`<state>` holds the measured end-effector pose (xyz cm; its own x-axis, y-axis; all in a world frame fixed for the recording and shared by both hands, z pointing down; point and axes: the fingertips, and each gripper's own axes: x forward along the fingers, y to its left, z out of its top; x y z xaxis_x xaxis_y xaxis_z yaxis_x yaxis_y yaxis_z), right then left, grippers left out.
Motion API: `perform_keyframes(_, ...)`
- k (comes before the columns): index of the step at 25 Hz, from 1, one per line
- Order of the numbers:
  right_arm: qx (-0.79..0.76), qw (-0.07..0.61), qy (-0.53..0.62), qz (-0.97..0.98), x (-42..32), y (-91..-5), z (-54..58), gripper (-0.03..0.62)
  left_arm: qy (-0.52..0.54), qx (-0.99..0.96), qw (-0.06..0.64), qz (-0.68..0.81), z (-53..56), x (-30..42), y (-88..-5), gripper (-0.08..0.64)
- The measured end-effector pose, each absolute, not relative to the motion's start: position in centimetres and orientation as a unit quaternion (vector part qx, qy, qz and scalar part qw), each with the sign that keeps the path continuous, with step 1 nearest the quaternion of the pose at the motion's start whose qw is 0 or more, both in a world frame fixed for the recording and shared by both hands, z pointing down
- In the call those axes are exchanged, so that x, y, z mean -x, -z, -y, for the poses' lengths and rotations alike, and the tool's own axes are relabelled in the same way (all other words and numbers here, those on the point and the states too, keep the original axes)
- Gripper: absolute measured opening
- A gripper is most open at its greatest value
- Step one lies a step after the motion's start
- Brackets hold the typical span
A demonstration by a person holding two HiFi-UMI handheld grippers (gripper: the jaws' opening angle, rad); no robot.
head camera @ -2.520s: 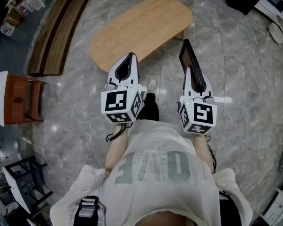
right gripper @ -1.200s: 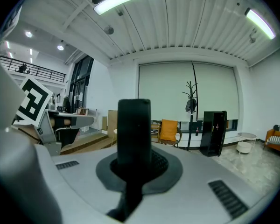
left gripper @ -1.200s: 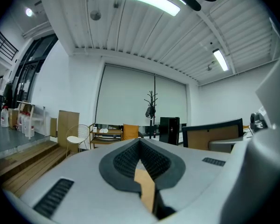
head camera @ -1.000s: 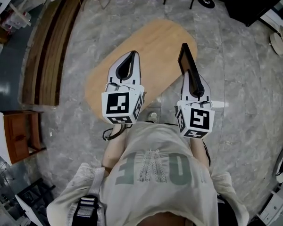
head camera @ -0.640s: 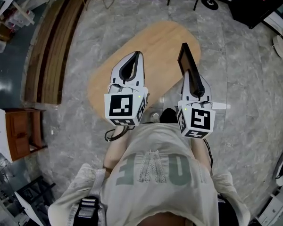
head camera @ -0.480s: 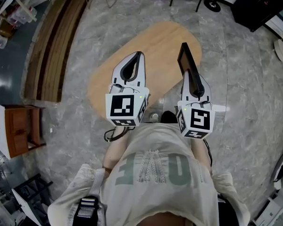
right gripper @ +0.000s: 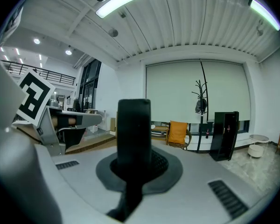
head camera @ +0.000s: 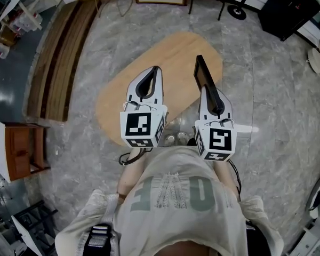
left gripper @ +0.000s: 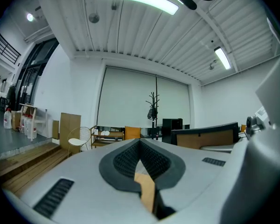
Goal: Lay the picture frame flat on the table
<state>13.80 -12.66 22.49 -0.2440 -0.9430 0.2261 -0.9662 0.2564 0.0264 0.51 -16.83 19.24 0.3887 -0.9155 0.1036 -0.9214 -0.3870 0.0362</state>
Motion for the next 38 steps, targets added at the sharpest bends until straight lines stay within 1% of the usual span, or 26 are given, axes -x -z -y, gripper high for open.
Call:
perform_keyframes(7,-0.607,0.093,-0.058,0.787,-17.7,-21.9,14.4,0.015,-0.030,-0.831,0.037,0.554,18.0,-4.2,-18.5,0.009)
perform_keyframes(17,-0.595,0.085,-0.070,0.796,-19.8,-22.4,16.0,0.015,-0.043,-0.825,0.030,0.562,18.7,-6.5,-18.8,0.009)
perform_keyframes(27,-0.581,0.076,-0.070,0.807,-20.1,-22.3,17.7,0.015,-0.057,-0.809,0.030,0.584,19.5,-5.4,-19.4,0.009)
perform_keyframes(33,-0.560,0.087,-0.041,0.823,-18.7,-21.6,19.8,0.015,-0.061,-0.793,0.024,0.606,20.6,-3.6,-19.2,0.009)
perform_keyframes(38,-0.523,0.111,-0.016,0.845,-17.4,-21.6,22.7,0.015,-0.062,-0.776,0.028,0.627,22.0,-2.3,-19.8,0.009)
